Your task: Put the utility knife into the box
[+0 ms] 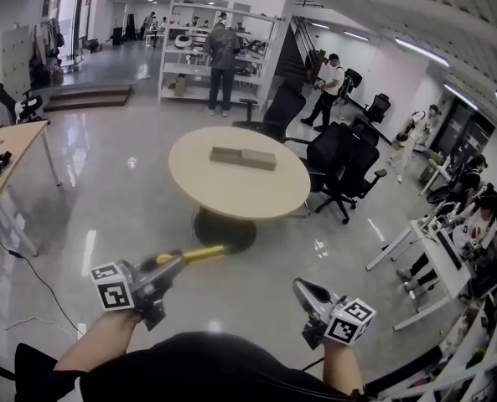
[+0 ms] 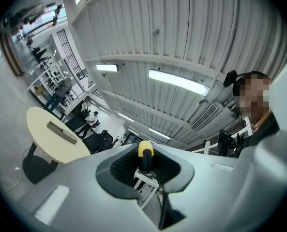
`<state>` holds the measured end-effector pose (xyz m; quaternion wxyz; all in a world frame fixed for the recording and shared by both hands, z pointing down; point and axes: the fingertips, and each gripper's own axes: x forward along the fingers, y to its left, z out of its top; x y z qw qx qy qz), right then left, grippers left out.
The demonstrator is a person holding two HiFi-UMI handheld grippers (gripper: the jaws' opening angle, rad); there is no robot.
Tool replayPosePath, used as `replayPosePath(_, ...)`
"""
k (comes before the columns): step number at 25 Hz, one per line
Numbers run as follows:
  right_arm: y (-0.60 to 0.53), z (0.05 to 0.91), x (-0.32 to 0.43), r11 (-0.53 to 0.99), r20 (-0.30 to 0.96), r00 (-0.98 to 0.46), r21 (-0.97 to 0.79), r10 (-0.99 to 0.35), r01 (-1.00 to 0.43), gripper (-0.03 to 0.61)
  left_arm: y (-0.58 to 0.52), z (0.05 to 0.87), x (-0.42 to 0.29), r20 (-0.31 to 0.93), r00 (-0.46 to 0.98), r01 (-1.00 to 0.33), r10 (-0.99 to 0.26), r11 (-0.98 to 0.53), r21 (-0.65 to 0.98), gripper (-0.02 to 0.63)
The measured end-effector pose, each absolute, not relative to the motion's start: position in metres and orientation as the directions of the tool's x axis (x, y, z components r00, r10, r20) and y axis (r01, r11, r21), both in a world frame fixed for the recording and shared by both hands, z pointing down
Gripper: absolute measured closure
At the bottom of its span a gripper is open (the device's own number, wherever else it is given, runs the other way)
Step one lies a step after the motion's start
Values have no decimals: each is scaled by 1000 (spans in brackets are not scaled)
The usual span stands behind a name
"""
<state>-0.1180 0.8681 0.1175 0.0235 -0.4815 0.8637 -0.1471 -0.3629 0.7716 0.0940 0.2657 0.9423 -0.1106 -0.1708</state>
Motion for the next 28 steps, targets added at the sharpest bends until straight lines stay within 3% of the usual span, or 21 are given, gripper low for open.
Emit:
replayPosePath(8,780,127,-165,491,135,-544,-295,-828,-820,563,688,99,-426,-265,901,-148,-343,-817,557,546)
replayPosePath(15,724,135,-157,506,143,-568,-317,-810,-802,563,644,110,-430,-251,886,-184,-390,-792,582,546)
replayPosePath(20,687,147,-125,550,129,-615,-334,-778,-766,563,618,116,-399,-230,871,-237,-435,-781,578,545)
replayPosePath(28,632,140,-6,616,118,-677,-324,-726,-718,563,588,104,-281,-254,834,-278,-490,-770,574,546)
